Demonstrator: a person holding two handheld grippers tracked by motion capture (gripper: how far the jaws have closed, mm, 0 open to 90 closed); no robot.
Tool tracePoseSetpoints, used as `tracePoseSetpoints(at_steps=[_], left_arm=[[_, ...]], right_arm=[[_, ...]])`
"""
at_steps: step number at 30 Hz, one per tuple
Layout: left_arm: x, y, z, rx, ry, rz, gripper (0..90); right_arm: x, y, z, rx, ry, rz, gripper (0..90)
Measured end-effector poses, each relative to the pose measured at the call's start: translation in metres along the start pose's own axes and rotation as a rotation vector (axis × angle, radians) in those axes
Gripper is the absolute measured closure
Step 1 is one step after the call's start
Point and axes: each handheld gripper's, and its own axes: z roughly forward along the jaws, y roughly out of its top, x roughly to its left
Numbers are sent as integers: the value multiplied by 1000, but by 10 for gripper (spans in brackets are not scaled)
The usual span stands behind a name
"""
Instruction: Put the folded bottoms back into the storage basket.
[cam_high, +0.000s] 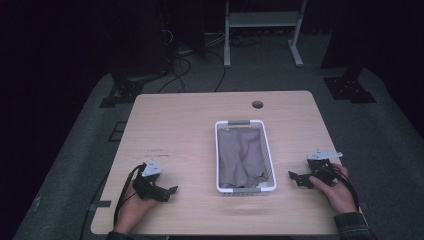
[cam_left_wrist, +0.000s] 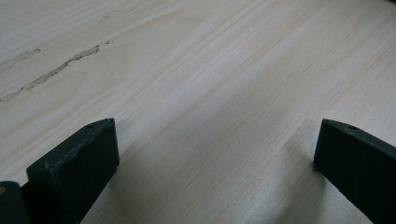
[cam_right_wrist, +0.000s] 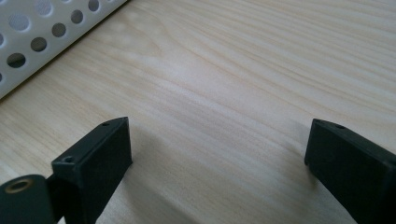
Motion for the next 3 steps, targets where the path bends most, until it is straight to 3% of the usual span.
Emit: tracePoseSetpoints(at_steps=[3], left_arm=[[0, 0, 0, 0, 0, 0, 0]], right_arm=[[0, 0, 0, 1, -2, 2, 59]])
